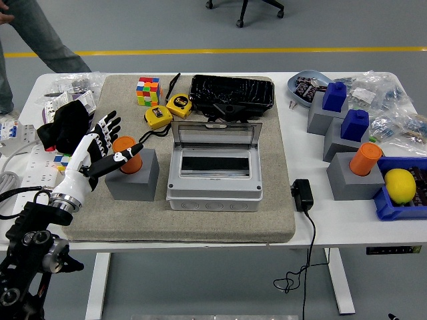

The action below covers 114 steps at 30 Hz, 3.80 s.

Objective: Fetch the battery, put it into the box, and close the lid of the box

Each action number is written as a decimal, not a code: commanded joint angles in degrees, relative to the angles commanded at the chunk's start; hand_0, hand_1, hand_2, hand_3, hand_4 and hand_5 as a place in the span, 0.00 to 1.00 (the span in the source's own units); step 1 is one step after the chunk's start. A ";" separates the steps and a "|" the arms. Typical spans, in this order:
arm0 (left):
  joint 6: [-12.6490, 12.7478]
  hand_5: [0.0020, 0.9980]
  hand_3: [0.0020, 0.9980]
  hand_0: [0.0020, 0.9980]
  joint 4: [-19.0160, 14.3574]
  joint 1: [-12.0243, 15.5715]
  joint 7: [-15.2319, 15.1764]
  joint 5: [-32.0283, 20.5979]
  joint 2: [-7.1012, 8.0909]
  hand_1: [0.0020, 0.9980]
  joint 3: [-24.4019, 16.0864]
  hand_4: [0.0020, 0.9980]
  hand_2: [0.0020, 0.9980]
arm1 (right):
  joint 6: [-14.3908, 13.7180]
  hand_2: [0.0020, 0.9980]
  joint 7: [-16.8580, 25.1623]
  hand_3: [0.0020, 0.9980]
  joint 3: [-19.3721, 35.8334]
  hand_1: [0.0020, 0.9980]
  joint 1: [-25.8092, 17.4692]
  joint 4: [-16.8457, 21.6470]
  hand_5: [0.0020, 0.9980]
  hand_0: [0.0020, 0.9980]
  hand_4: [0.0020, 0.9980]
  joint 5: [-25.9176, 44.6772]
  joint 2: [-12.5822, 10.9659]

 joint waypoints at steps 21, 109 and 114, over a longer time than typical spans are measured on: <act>2.62 0.00 0.97 0.86 3.10 -2.02 -0.63 -1.67 -0.90 0.99 0.87 1.00 1.00 | 0.00 0.71 0.02 0.75 -0.45 0.70 -0.04 -0.09 0.96 0.75 1.00 0.42 -0.03; 14.87 0.00 0.07 0.08 5.84 -6.53 -2.99 -3.14 -0.90 0.03 11.57 1.00 0.06 | -0.06 0.71 0.05 0.75 -0.62 0.70 0.34 -0.18 1.00 0.75 1.00 0.95 -0.09; 15.14 0.00 0.07 0.08 5.23 -7.16 -3.26 -2.34 -0.90 0.03 11.37 1.00 0.06 | -0.01 0.71 0.02 0.75 -0.56 0.70 0.38 -0.11 1.00 0.75 1.00 0.82 -0.07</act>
